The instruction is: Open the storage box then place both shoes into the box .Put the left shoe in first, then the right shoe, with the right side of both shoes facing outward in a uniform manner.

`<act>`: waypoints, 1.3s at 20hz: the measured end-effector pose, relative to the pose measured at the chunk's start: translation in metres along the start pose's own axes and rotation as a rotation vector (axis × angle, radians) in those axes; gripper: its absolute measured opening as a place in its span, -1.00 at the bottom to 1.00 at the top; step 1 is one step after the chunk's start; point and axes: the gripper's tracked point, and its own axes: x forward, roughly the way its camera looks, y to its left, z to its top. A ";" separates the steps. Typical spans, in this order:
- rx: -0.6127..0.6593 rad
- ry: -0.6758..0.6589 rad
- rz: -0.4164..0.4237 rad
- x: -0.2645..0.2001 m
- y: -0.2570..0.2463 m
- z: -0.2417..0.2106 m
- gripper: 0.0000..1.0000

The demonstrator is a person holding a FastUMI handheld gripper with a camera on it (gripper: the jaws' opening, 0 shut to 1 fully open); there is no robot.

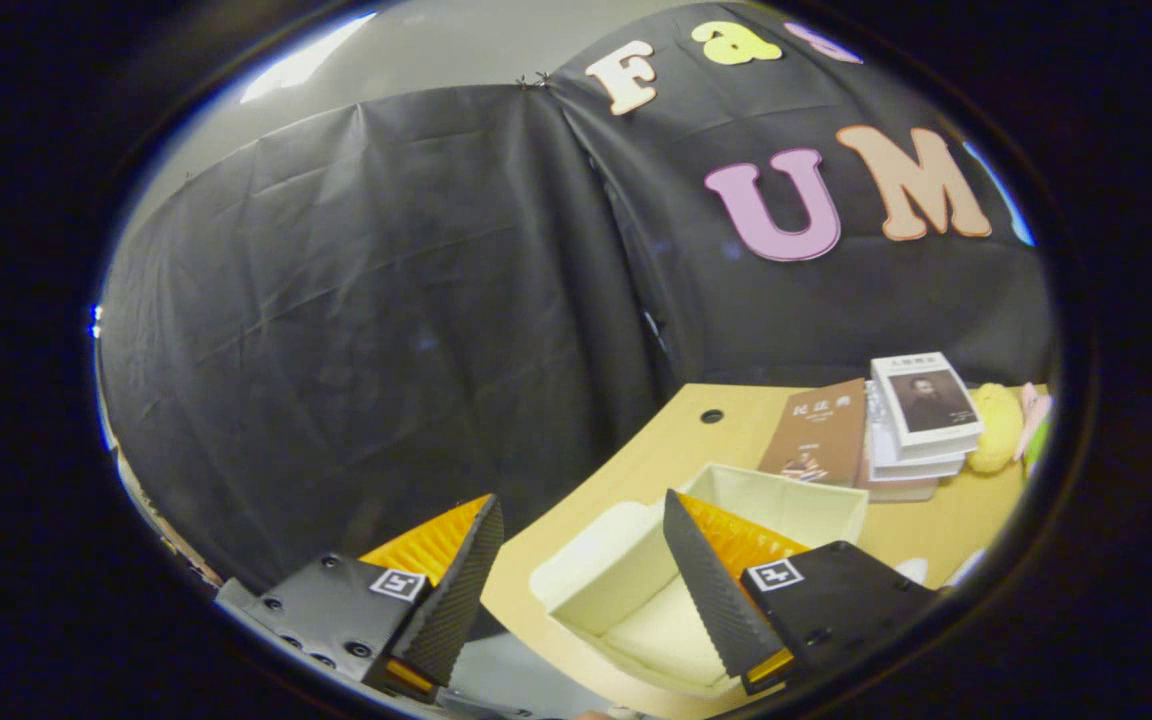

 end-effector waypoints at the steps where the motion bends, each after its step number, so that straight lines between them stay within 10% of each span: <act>1: -0.012 -0.005 -0.033 -0.007 -0.018 0.000 1.00; 14: -0.039 0.069 -0.317 -0.094 -0.204 -0.051 1.00; 26: 0.074 0.328 -0.377 -0.110 -0.291 -0.174 1.00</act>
